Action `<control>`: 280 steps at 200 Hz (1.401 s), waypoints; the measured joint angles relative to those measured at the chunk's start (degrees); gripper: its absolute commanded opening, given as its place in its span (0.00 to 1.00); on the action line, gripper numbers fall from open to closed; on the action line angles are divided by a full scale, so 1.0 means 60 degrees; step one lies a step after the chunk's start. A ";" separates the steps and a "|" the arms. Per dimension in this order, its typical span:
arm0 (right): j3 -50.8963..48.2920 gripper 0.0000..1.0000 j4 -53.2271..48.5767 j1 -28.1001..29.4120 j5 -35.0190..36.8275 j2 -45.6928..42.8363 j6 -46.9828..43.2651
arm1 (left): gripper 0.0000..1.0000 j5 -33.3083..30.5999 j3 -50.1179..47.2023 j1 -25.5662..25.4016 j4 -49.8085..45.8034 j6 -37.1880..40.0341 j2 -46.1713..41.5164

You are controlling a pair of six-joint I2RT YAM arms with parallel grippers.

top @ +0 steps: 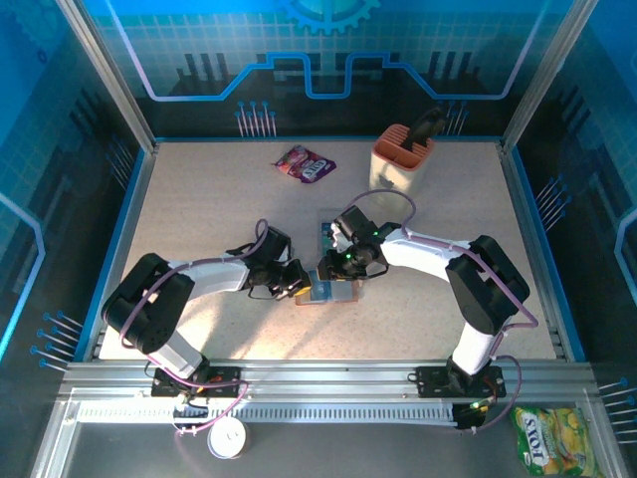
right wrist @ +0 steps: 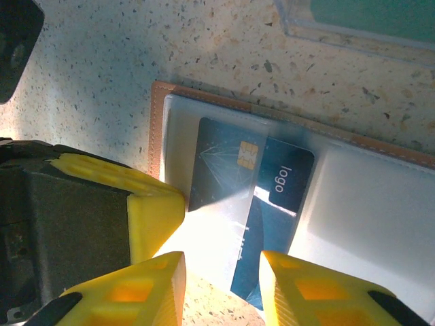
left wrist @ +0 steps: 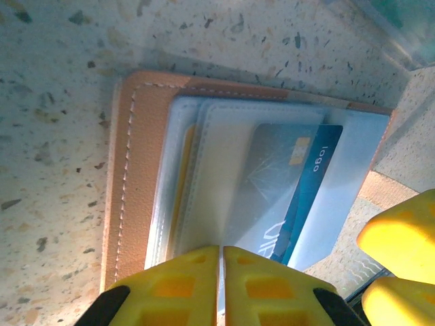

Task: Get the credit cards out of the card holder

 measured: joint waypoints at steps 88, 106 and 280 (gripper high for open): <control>-0.0004 0.36 0.0047 -0.0029 -0.0080 0.0000 0.0000 | 0.11 0.0000 0.0062 0.0000 -0.0062 0.0080 0.0062; -0.0018 0.36 0.0102 -0.0073 -0.0164 0.0000 0.0004 | 0.11 0.0000 0.0062 0.0000 -0.0062 0.0080 0.0062; -0.0754 0.36 0.1045 -0.0306 -0.0721 0.0390 0.0255 | 0.11 -0.0095 0.0062 0.0000 -0.0127 0.0149 0.0062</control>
